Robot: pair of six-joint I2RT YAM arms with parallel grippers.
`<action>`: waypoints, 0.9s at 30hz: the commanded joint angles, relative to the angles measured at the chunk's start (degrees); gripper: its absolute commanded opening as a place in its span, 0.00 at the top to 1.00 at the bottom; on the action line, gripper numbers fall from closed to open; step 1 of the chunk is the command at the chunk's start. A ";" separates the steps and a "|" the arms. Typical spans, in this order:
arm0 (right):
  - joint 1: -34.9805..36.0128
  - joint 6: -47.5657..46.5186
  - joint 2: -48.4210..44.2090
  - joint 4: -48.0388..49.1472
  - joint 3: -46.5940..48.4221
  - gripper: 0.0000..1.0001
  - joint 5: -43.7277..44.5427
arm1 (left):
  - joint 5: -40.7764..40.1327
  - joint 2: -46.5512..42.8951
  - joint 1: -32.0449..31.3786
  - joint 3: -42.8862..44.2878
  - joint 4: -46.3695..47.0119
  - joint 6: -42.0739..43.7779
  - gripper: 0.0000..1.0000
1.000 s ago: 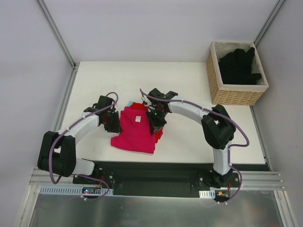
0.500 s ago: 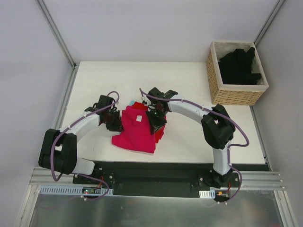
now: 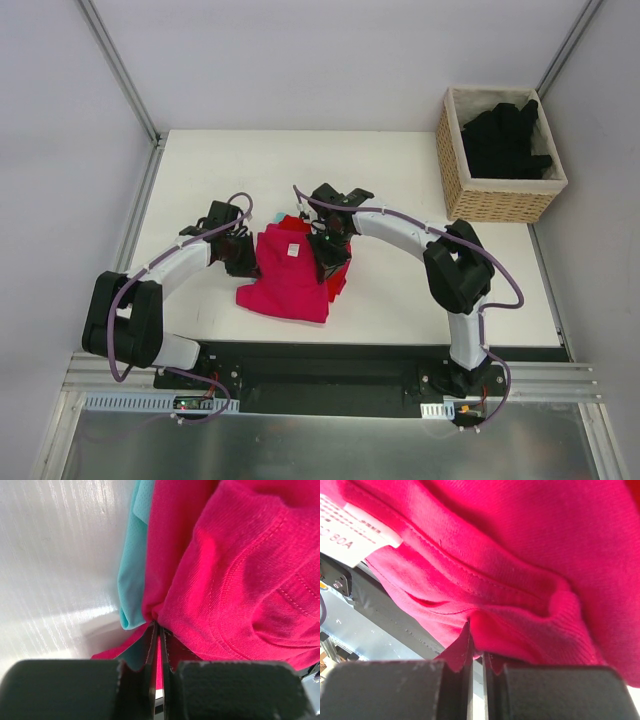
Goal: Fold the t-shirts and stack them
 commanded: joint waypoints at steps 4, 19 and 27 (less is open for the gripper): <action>-0.03 -0.58 -0.31 -0.68 2.14 0.99 -0.48 | 2.90 -4.17 0.09 3.37 -0.90 -0.23 1.00; 0.06 0.04 -1.45 -0.94 4.86 0.99 0.93 | 3.16 -11.03 0.09 18.85 -14.18 0.03 1.00; -0.20 -0.22 -3.03 -2.96 8.90 0.99 2.86 | 3.95 -11.30 0.09 22.45 -16.91 0.20 1.00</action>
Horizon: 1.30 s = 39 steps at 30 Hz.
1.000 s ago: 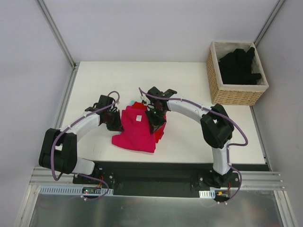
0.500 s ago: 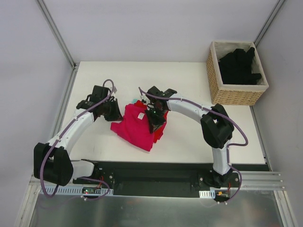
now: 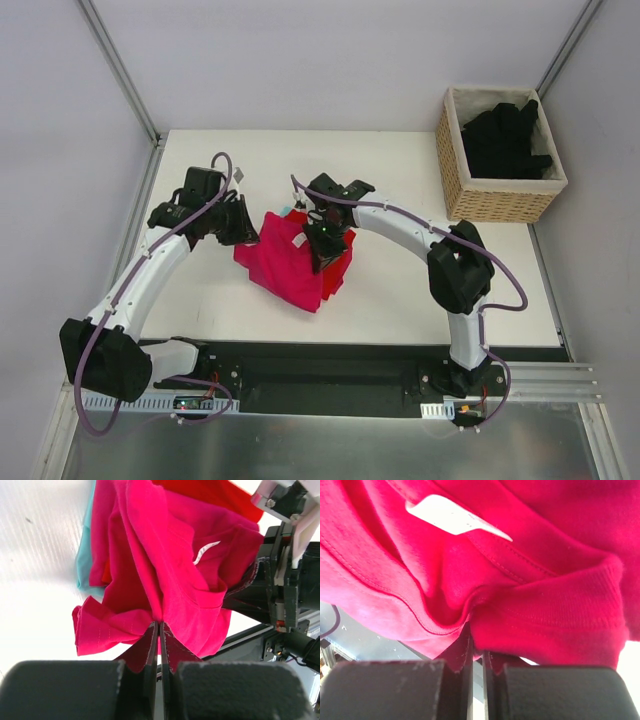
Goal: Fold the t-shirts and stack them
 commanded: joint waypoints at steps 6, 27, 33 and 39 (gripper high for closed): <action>-0.21 -0.09 -1.71 -2.49 3.72 0.99 1.09 | 2.77 1.14 0.11 1.05 -2.33 0.35 1.00; -0.38 -2.46 -2.77 -5.30 2.58 0.99 2.32 | -7.51 15.74 0.11 -8.63 3.11 -1.23 0.68; -0.91 -3.17 -3.30 -6.27 1.97 0.99 2.50 | -11.55 11.00 0.11 -5.38 0.13 -0.61 0.66; -0.91 -3.52 -2.95 -6.53 2.49 0.99 1.97 | -14.98 10.99 0.38 -6.25 -0.75 0.27 0.50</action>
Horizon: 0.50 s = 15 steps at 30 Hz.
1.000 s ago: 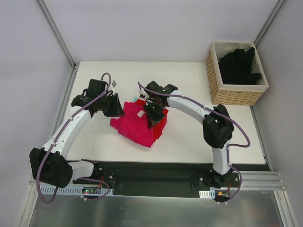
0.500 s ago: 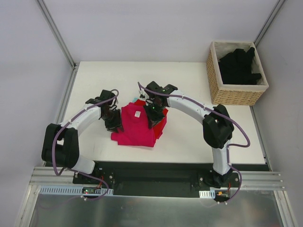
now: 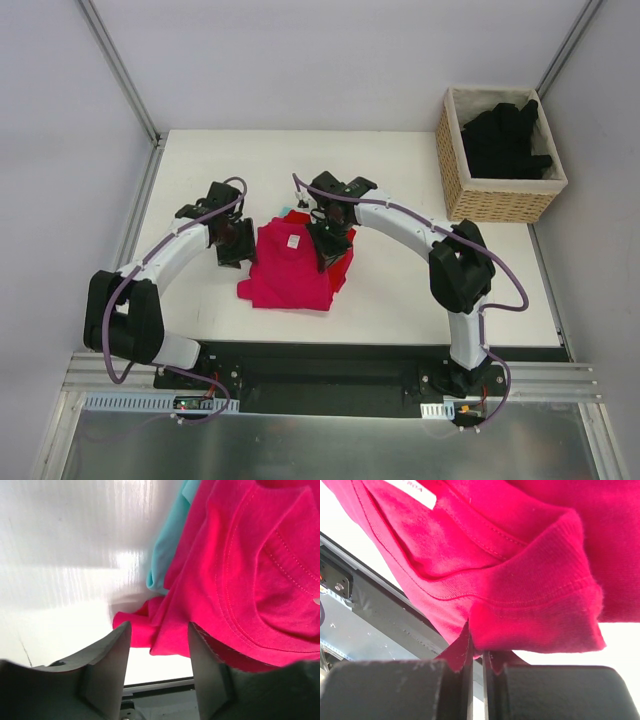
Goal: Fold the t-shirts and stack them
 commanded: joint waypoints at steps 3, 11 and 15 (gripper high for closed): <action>-0.21 -1.55 -2.92 -3.65 0.81 0.99 0.29 | -3.14 0.07 0.36 -0.70 0.21 2.09 0.49; -0.30 -2.08 -4.33 -3.82 -0.86 0.99 0.64 | 4.95 2.52 0.62 -3.69 8.37 2.09 0.51; -0.30 -2.96 -4.42 -4.79 -0.60 0.99 1.08 | 9.78 4.20 0.62 -4.66 12.16 1.56 0.55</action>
